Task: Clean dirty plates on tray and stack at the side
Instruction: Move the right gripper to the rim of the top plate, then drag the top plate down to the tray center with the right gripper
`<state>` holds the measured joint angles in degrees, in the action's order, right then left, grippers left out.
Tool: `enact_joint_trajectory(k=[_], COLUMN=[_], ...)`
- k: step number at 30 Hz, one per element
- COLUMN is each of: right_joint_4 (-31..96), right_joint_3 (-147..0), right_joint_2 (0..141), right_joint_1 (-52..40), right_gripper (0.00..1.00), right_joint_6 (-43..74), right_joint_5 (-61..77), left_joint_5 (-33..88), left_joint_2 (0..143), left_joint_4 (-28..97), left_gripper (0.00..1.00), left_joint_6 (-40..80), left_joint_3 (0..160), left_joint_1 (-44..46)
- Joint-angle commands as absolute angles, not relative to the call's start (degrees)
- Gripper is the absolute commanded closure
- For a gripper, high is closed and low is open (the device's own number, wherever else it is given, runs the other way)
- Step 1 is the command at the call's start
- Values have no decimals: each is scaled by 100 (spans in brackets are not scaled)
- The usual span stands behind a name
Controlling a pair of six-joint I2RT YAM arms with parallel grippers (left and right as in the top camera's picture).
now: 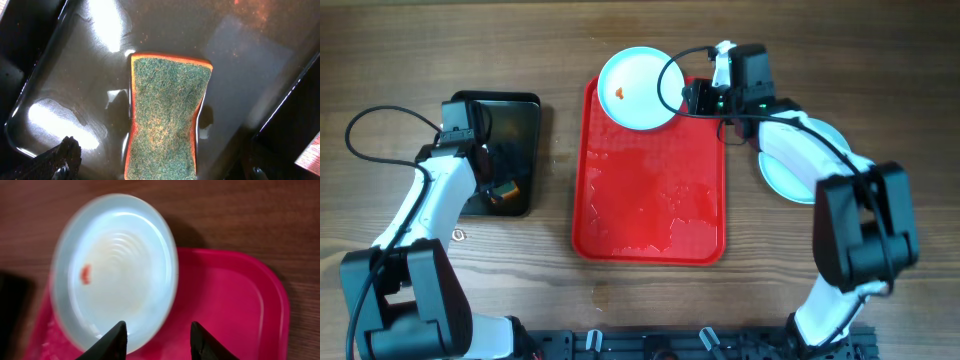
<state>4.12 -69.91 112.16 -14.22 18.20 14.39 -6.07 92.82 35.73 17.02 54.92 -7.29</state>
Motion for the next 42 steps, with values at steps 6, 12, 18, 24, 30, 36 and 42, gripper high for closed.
enact_joint_trajectory(k=[6, 12, 18, 24, 30, 36, 42], right_joint_4=[-91, -82, 106, 213, -95, -561, -607], right_joint_3=[-7072, -7072, -7072, -7072, -7072, -7072, -7072], right_joint_2=[12086, 12095, 11806, 11395, 11500, 11789, 12127], right_joint_1=[-1463, -1459, -1455, -1463, -1529, -1588, -1645], right_gripper=[67, 69, 69, 69, 68, 68, 68], right_joint_6=[1975, 1973, 1959, 1953, 1975, 2303, 2307], right_joint_5=[1507, 1653, 1656, 1702, 1664, 1428, 1129], left_joint_5=[-580, -580, -580, -580, -580, -580, -580], left_joint_2=[9345, 9345, 9345, 9345, 9345, 9345, 9345], left_joint_4=[3553, 3553, 3553, 3553, 3551, 3553, 3553], left_gripper=[0, 0, 0, 0, 0, 0, 0], left_joint_6=[1671, 1671, 1671, 1671, 1671, 1671, 1671], left_joint_3=[5529, 5529, 5529, 5529, 5529, 5529, 5529], left_joint_1=[-753, -753, -753, -753, -753, -753, -753])
